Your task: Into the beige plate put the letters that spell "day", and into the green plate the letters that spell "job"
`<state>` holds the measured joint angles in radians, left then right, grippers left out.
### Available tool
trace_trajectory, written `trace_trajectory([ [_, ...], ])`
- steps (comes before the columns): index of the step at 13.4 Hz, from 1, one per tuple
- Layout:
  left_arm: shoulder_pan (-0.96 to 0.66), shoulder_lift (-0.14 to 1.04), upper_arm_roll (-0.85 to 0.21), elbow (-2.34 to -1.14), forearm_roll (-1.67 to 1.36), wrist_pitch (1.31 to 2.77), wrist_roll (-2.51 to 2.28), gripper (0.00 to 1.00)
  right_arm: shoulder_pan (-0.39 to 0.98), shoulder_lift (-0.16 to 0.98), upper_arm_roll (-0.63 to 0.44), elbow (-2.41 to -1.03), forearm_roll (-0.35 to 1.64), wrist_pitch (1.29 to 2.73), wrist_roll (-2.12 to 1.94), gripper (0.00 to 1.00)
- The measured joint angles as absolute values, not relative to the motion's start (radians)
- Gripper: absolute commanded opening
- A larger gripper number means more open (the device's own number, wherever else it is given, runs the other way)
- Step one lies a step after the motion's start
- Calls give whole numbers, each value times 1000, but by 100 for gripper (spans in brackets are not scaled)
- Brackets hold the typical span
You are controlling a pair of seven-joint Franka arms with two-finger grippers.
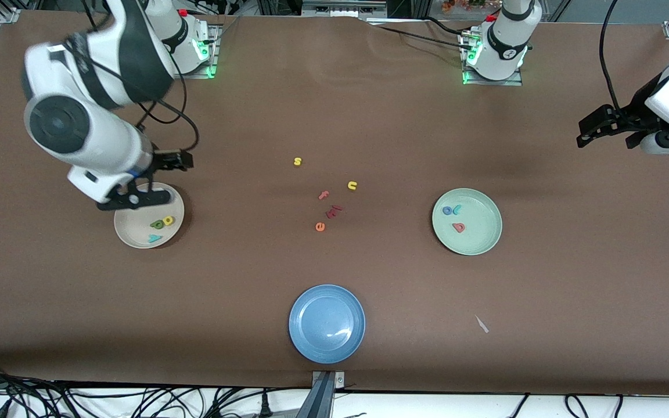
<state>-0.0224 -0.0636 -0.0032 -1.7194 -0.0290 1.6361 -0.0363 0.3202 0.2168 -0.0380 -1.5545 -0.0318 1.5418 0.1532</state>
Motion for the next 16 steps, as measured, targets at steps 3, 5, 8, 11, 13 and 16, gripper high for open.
trace_trajectory([
  [3,-22,-64,-3,-1718,-29,1635,-35,100,224,69,1,-1595,-32,1540,142,100],
  [5,-22,-64,-2,-1718,-29,1634,-35,100,198,11,5,-1609,-31,1516,141,100],
  [8,-20,-64,-1,-1718,-29,1633,-34,100,144,-12,0,-1614,-32,1498,141,100],
  [11,-19,-64,-2,-1718,-29,1632,-33,100,102,-16,-2,-1613,-31,1501,140,100],
  [13,-18,-64,-2,-1718,-29,1631,-33,100,95,-17,-2,-1613,-31,1507,141,100],
  [16,-17,-64,-1,-1718,-29,1629,-33,100,95,-17,-2,-1613,-31,1527,142,100],
])
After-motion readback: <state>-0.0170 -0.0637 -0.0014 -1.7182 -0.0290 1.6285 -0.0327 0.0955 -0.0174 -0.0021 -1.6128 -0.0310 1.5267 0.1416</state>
